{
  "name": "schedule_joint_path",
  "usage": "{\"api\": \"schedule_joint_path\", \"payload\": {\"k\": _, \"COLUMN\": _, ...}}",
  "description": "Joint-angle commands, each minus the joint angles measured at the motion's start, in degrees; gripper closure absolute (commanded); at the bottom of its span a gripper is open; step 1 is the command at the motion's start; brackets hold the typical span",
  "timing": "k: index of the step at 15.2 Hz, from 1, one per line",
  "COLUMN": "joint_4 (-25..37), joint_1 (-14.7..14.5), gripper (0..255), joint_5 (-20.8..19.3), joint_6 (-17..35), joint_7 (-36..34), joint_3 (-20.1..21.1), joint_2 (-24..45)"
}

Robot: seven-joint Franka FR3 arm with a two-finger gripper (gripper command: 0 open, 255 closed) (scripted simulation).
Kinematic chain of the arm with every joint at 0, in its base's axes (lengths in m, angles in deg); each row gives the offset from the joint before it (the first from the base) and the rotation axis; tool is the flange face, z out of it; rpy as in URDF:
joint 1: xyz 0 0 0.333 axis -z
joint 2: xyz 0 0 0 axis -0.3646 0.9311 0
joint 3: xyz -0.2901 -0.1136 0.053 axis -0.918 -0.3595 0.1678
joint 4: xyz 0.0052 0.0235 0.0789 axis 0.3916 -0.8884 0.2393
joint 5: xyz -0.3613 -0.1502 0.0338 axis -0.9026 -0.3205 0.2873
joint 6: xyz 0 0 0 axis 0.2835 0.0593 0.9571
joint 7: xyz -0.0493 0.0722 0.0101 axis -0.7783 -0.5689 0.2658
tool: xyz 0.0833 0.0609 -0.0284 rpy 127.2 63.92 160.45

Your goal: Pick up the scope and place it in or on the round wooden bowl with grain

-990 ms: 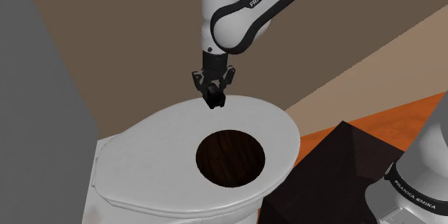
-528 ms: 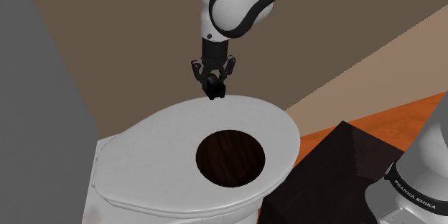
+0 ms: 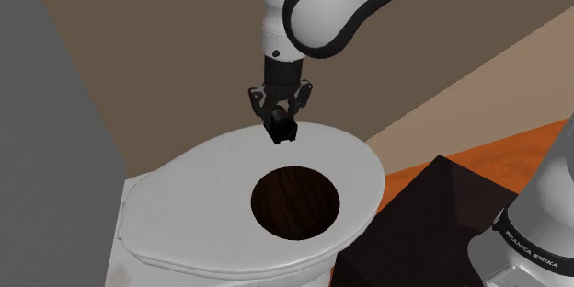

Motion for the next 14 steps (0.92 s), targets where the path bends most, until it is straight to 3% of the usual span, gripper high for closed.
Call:
{"api": "schedule_joint_path", "payload": {"k": 1, "joint_4": -3.1, "joint_1": -1.3, "gripper": 255, "joint_5": 1.2, "joint_6": 0.2, "joint_7": -1.7, "joint_3": 1.2, "joint_2": -3.0}}
{"api": "schedule_joint_path", "payload": {"k": 9, "joint_4": -12.5, "joint_1": -7.2, "gripper": 255, "joint_5": 6.5, "joint_6": -0.1, "joint_7": -8.6, "joint_3": 6.4, "joint_2": -13.4}}
{"api": "schedule_joint_path", "payload": {"k": 14, "joint_4": -14.3, "joint_1": -6.8, "gripper": 255, "joint_5": 5.6, "joint_6": 4.4, "joint_7": -9.5, "joint_3": 7.1, "joint_2": -10.6}}
